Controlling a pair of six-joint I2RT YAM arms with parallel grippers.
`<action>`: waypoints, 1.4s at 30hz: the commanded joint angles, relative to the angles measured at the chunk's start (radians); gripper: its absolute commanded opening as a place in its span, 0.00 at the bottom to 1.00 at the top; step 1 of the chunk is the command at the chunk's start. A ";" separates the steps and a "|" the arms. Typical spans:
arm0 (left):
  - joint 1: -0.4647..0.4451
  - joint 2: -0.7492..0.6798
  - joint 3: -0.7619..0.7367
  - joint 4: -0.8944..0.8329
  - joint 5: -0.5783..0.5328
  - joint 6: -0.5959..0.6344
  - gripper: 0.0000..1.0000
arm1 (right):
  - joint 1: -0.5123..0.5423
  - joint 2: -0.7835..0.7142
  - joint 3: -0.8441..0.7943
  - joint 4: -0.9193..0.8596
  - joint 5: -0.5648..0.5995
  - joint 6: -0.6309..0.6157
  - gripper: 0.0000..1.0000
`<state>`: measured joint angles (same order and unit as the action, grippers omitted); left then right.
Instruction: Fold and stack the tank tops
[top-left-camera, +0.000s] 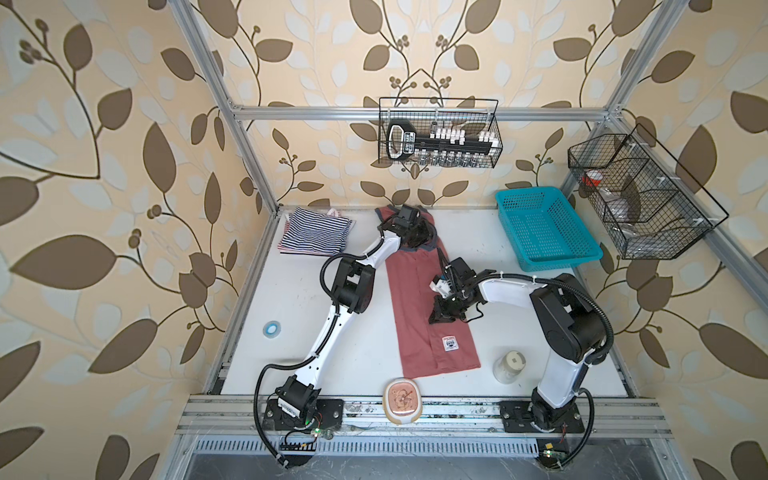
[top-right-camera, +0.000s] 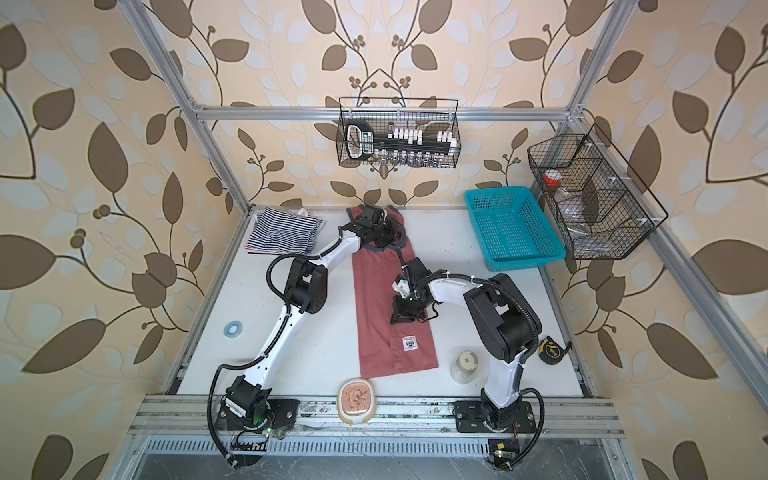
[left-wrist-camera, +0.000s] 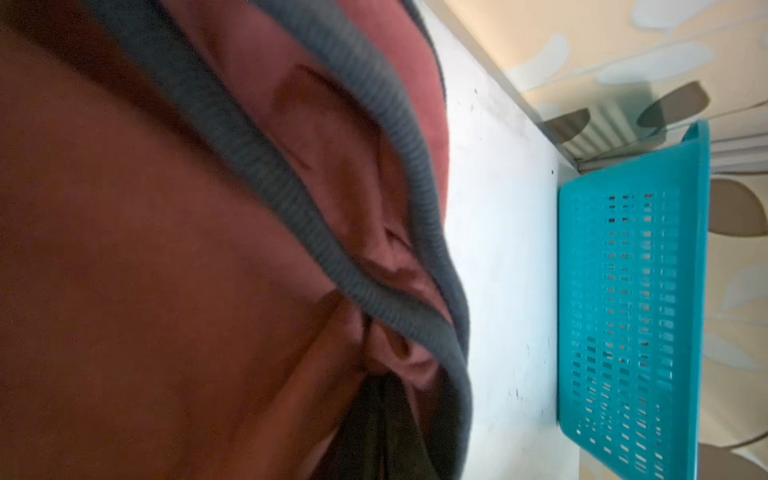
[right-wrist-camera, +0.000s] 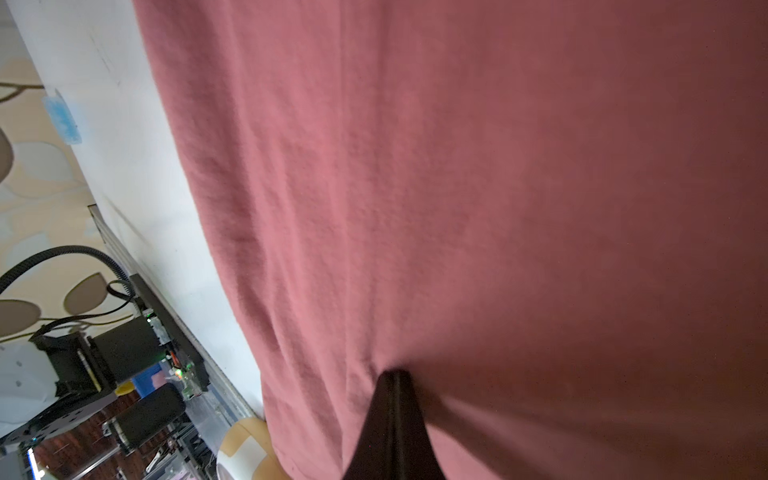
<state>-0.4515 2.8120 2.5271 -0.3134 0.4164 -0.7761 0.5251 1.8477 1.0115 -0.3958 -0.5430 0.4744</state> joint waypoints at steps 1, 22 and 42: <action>-0.012 -0.015 0.004 -0.070 0.029 0.073 0.10 | 0.052 0.047 -0.038 -0.007 -0.020 0.061 0.03; 0.075 -0.429 -0.122 -0.174 -0.221 0.137 0.40 | -0.141 -0.300 0.067 -0.038 0.120 0.087 0.12; -0.107 -0.804 -0.805 -0.514 -0.147 0.359 0.00 | -0.334 0.412 0.895 -0.177 0.222 -0.104 0.38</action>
<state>-0.5308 2.0342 1.7412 -0.7635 0.2504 -0.4740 0.2028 2.2185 1.8515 -0.5365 -0.3389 0.4057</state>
